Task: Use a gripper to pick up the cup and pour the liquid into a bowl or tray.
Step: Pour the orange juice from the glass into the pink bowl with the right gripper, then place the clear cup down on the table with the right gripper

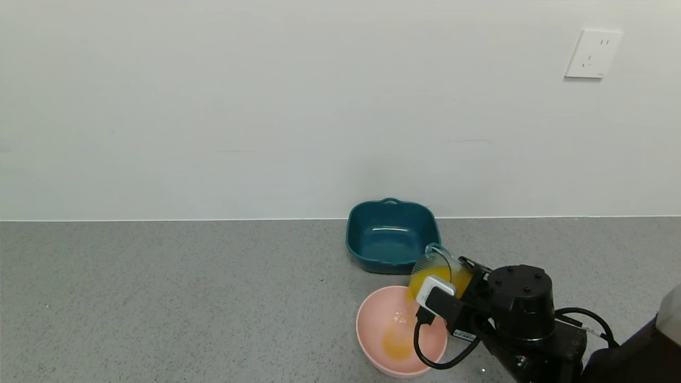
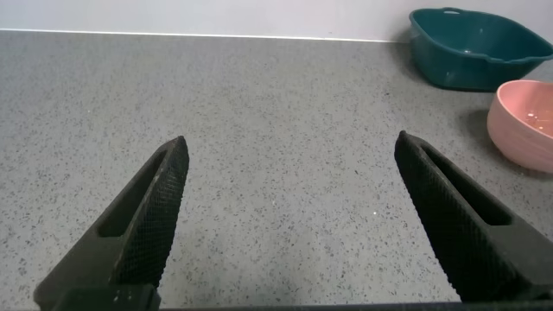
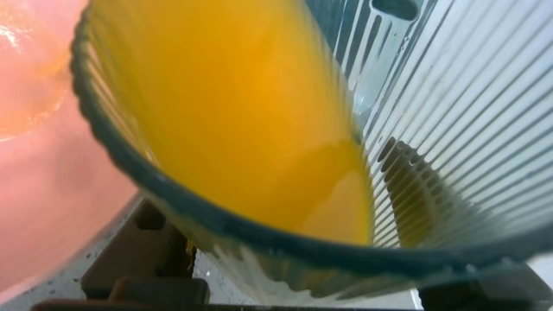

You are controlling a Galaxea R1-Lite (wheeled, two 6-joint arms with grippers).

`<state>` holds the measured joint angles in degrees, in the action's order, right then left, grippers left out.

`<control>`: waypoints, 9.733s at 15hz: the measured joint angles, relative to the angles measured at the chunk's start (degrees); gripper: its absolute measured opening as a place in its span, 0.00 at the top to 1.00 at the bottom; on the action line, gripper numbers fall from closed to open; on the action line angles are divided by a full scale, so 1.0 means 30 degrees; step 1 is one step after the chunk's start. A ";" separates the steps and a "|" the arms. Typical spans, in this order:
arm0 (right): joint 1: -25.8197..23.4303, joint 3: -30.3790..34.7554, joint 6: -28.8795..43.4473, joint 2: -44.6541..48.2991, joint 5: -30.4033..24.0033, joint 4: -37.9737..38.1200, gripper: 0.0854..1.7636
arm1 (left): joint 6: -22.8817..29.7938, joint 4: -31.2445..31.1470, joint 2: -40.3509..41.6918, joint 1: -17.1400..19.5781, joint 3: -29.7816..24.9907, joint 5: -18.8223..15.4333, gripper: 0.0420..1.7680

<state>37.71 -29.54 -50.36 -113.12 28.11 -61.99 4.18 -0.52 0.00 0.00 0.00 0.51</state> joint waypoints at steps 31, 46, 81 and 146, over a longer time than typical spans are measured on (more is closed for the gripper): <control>0.0313 -0.0358 -0.6368 0.0045 0.1085 -0.0163 0.24 | 0.0008 0.0000 0.0000 0.0000 0.0000 0.0004 0.03; 0.0061 -0.1020 -0.9736 0.0670 0.1174 -0.0089 0.24 | 0.0000 0.0004 0.0000 0.0000 0.0000 0.0000 0.03; 0.0695 -0.1520 -1.6620 0.0772 0.1146 -0.0016 0.24 | 0.0000 0.0000 0.0000 0.0000 0.0000 0.0000 0.03; -0.7184 -0.0931 1.9533 0.0163 -0.2076 -0.2865 0.24 | 0.0000 0.0000 0.0000 0.0000 0.0000 0.0004 0.03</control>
<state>16.15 -32.33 8.24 -112.63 21.88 -70.58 4.18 -0.52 0.00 0.00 0.00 0.52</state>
